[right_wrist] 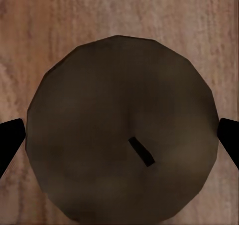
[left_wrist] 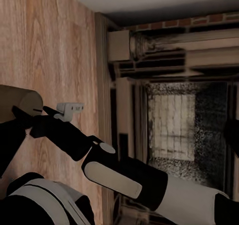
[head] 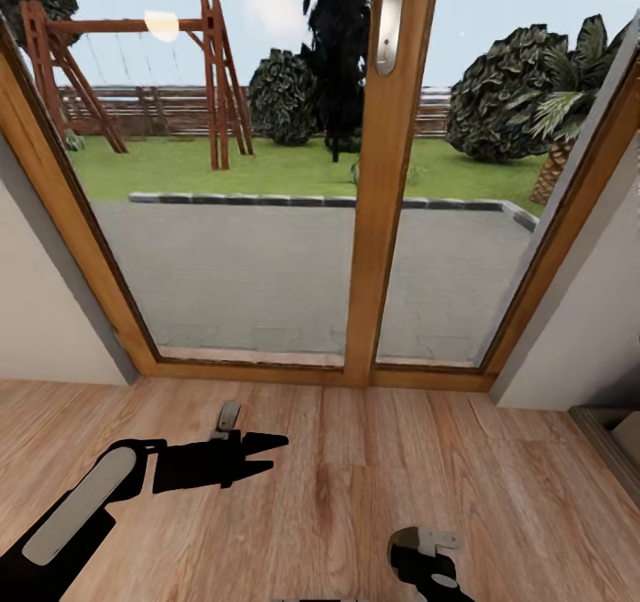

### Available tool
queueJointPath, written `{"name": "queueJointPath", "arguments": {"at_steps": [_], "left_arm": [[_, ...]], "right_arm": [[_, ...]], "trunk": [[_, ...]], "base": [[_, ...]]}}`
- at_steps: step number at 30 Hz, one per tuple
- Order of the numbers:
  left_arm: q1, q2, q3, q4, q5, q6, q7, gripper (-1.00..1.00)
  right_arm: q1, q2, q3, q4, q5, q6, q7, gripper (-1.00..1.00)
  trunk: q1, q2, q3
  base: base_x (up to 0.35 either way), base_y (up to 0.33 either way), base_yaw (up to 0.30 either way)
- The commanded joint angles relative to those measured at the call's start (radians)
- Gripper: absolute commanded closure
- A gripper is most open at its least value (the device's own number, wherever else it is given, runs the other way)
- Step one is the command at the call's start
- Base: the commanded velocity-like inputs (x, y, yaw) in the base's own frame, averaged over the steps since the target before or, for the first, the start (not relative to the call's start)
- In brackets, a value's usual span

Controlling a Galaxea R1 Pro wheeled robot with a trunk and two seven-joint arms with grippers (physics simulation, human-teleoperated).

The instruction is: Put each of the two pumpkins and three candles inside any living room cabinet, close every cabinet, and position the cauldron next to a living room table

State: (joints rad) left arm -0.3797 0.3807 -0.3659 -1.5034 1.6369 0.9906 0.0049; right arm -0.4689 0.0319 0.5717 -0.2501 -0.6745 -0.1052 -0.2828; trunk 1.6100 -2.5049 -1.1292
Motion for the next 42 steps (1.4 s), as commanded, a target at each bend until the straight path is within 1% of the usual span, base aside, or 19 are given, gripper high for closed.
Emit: {"name": "queueJointPath", "arguments": {"at_steps": [1, 5, 7, 10, 12, 14, 15, 16, 20, 21, 22, 26, 27, 28, 30, 32, 34, 36, 42], "left_arm": [[-0.001, 0.003, -0.001, 0.0, 0.001, 0.001, 0.002, -1.0], [-0.001, 0.005, -0.001, 0.001, -0.001, 0.0, 0.029, -1.0], [-0.001, 0.003, -0.001, 0.004, -0.001, 0.0, 0.075, -1.0], [-0.001, -0.005, 0.0, 0.021, -0.002, -0.003, 0.174, -1.0], [-0.001, -0.007, 0.006, 0.05, -0.016, -0.004, 0.234, -1.0], [-0.001, -0.008, 0.013, 0.087, -0.059, -0.005, 0.26, -1.0], [-0.001, -0.009, 0.016, 0.111, -0.094, -0.007, 0.271, -1.0], [-0.001, -0.01, 0.019, 0.138, -0.151, -0.02, 0.283, -1.0], [-0.001, -0.011, 0.018, 0.198, -0.284, -0.122, 0.292, -1.0], [-0.001, -0.011, 0.018, 0.219, -0.311, -0.149, 0.293, -1.0], [-0.001, -0.011, 0.017, 0.231, -0.324, -0.162, 0.293, -1.0], [-0.001, -0.012, 0.015, 0.357, -0.415, -0.28, 0.286, -1.0], [-0.001, -0.012, 0.013, 0.374, -0.424, -0.299, 0.285, -1.0], [-0.001, -0.013, 0.008, 0.421, -0.446, -0.359, 0.282, -1.0], [-0.001, -0.021, 0.005, 0.468, -0.473, -0.427, 0.28, -1.0], [-0.001, -0.032, 0.005, 0.504, -0.503, -0.46, 0.279, -1.0], [-0.001, -0.049, 0.005, 0.537, -0.545, -0.477, 0.279, -1.0], [-0.001, -0.057, 0.005, 0.546, -0.563, -0.482, 0.279, -1.0], [-0.001, -0.07, 0.004, 0.558, -0.583, -0.486, 0.279, -1.0]], "right_arm": [[-0.001, -0.001, 0.008, 0.0, -0.014, -0.006, -0.003, 1.0], [-0.001, -0.001, 0.007, -0.001, -0.015, -0.009, -0.003, 1.0], [-0.001, 0.0, 0.007, -0.001, -0.014, -0.009, -0.004, 1.0], [-0.001, 0.0, 0.007, -0.001, -0.014, -0.011, -0.005, 1.0], [-0.001, 0.0, 0.007, -0.001, -0.014, -0.011, -0.004, 1.0], [-0.001, 0.0, 0.007, -0.001, -0.014, -0.011, -0.004, 1.0], [-0.001, 0.0, 0.007, -0.001, -0.014, -0.012, -0.004, 1.0], [-0.001, 0.0, 0.007, 0.0, -0.014, -0.012, -0.004, 1.0], [-0.001, 0.0, 0.007, -0.001, -0.015, -0.014, -0.004, 1.0], [-0.001, 0.0, 0.008, -0.001, -0.015, -0.014, -0.004, 1.0], [-0.001, 0.0, 0.008, -0.001, -0.015, -0.014, -0.004, 1.0], [-0.001, 0.001, 0.008, -0.001, -0.012, -0.014, -0.004, 1.0], [-0.001, 0.001, 0.008, -0.001, -0.012, -0.014, -0.004, 1.0], [-0.001, 0.002, 0.008, -0.001, -0.012, -0.014, -0.004, 1.0], [-0.001, 0.002, 0.007, 0.0, -0.012, -0.013, -0.005, 1.0], [-0.001, 0.001, 0.007, 0.0, -0.013, -0.012, -0.005, 1.0], [-0.001, 0.001, 0.007, 0.001, -0.016, -0.011, -0.005, 1.0], [-0.001, 0.001, 0.007, 0.001, -0.017, -0.011, -0.004, 1.0], [-0.001, -0.001, 0.008, 0.002, -0.019, -0.014, -0.004, 1.0]], "trunk": [[-0.001, 0.0, 0.003], [-0.002, 0.001, 0.019], [-0.003, 0.001, 0.026], [-0.005, 0.002, 0.038], [-0.006, 0.003, 0.046], [-0.006, 0.003, 0.053], [-0.007, 0.003, 0.057], [-0.007, 0.003, 0.061], [-0.009, 0.004, 0.077], [-0.01, 0.005, 0.08], [-0.01, 0.005, 0.084], [-0.025, 0.033, 0.097], [-0.029, 0.04, 0.1], [-0.033, 0.047, 0.103], [-0.041, 0.061, 0.108], [-0.048, 0.075, 0.112], [-0.056, 0.089, 0.116], [-0.064, 0.103, 0.119], [-0.087, 0.145, 0.128]], "base": [[0.0, 0.0, 0.0], [0.0, 0.0, 0.0], [0.0, 0.0, 0.0], [0.0, 0.0, 0.0], [0.0, 0.0, 0.0], [0.0, 0.0, 0.0], [0.0, 0.0, 0.0], [0.0, 0.0, 0.0], [0.0, 0.0, 0.0], [0.0, 0.0, 0.0], [0.0, 0.0, 0.0], [0.0, 0.0, 0.0], [0.0, 0.0, 0.0], [0.0, 0.0, 0.0], [0.0, 0.0, 0.0], [0.0, 0.0, 0.0], [0.0, 0.0, 0.0], [0.0, 0.0, 0.0], [0.0, 0.0, 0.0]]}}
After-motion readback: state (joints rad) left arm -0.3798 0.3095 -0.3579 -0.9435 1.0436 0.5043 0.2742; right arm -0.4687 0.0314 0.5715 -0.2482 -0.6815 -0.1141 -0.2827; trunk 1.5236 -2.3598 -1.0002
